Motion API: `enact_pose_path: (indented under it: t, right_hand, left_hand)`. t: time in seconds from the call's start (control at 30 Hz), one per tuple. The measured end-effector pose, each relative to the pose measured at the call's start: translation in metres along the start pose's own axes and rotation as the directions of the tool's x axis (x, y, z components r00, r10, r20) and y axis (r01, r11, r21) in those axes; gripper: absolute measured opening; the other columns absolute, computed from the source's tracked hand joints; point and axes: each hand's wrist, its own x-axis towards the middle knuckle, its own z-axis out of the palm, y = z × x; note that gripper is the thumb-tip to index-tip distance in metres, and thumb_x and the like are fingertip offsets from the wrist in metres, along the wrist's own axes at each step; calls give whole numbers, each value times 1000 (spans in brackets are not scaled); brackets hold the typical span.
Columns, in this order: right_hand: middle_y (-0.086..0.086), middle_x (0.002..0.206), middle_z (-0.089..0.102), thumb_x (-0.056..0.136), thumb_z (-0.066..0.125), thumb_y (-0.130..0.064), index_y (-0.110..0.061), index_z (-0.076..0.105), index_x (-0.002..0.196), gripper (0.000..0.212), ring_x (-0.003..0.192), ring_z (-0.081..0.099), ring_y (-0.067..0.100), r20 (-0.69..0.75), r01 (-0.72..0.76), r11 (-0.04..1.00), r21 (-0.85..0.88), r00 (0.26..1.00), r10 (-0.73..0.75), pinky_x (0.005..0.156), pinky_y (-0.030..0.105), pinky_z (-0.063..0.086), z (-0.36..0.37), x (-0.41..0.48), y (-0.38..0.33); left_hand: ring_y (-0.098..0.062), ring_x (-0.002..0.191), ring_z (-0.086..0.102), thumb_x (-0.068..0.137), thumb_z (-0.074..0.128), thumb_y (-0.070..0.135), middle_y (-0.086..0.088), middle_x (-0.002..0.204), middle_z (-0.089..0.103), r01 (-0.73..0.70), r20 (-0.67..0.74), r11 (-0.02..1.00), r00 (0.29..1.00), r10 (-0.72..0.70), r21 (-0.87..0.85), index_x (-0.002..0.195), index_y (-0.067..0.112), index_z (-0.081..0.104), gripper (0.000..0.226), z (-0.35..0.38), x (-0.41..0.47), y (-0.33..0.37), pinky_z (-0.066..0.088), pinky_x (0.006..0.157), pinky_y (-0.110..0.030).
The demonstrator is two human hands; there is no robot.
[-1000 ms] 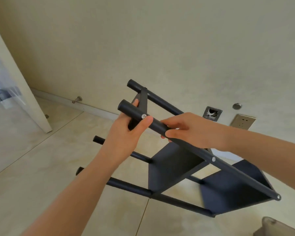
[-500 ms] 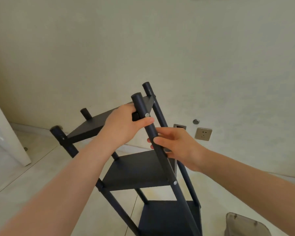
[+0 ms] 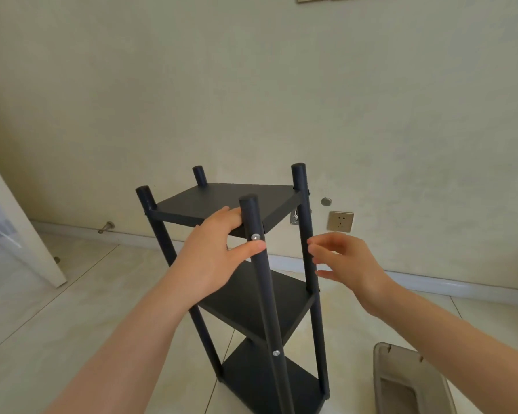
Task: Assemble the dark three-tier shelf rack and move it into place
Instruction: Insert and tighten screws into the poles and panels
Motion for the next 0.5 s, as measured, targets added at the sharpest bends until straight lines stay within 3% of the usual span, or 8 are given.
enact_pose_path:
  t: [0.1, 0.17, 0.23, 0.3, 0.37, 0.43, 0.5]
  right_hand:
    - [1, 118, 61, 96, 62, -30, -22, 53, 129, 35, 107, 60, 21, -11, -79, 985, -153, 997, 78, 91, 35, 54, -7, 14, 8]
    - [1, 131, 56, 99, 58, -30, -22, 44, 140, 44, 114, 55, 21, 12, -45, 971, -236, 999, 49, 95, 36, 48, -2, 22, 9]
    - [1, 138, 54, 101, 53, -25, -20, 41, 143, 44, 120, 53, 21, 29, -3, 972, -235, 1000, 10, 101, 38, 45, 4, 30, 10]
    - [2, 135, 55, 103, 49, -20, -18, 44, 141, 39, 113, 52, 17, 22, 16, 980, -200, 1000, -12, 98, 34, 45, 6, 34, 14]
    - [0, 126, 58, 104, 46, -18, -19, 46, 138, 34, 108, 52, 13, 8, 26, 981, -193, 1000, -25, 88, 26, 47, 5, 38, 20]
    - [-4, 118, 58, 104, 46, -20, -22, 49, 135, 31, 106, 54, 14, 11, 29, 980, -195, 1000, -27, 74, 16, 46, 1, 41, 24]
    - [-4, 119, 58, 104, 48, -21, -23, 51, 131, 28, 106, 55, 15, 12, 25, 982, -187, 1000, -23, 79, 21, 45, -3, 42, 26]
  left_hand:
    - [-4, 138, 40, 93, 66, 37, 34, 124, 45, -5, -1, 1000, 1000, 5, -31, 114, 47, 50, 28, 5, -8, 3, 29, 121, -46]
    - [1, 148, 16, 94, 64, 37, 51, 118, 30, -17, 18, 1000, 1000, 17, -13, 107, 54, 44, 30, 9, -14, 8, 19, 124, -53]
    - [11, 142, -1, 94, 60, 40, 56, 122, 19, -30, 29, 1000, 999, 30, -8, 105, 60, 40, 31, 13, -18, 10, 12, 125, -54]
    - [10, 144, -8, 89, 53, 50, 45, 146, 19, -25, 19, 1000, 999, 25, -18, 114, 62, 38, 32, 17, -20, 9, 10, 125, -55]
    - [4, 149, -11, 85, 49, 55, 29, 162, 12, -3, -25, 999, 1000, 3, -33, 132, 56, 39, 48, 23, -23, 5, 7, 126, -49]
    - [5, 150, -8, 90, 56, 48, 28, 165, 0, 27, -137, 996, 990, -38, -83, 151, 46, 31, 66, 34, -27, 4, 10, 122, -35]
    - [10, 147, 0, 94, 62, 37, 29, 164, -3, 50, -283, 986, 955, -93, -157, 158, 39, 16, 80, 48, -33, 9, 17, 117, -27]
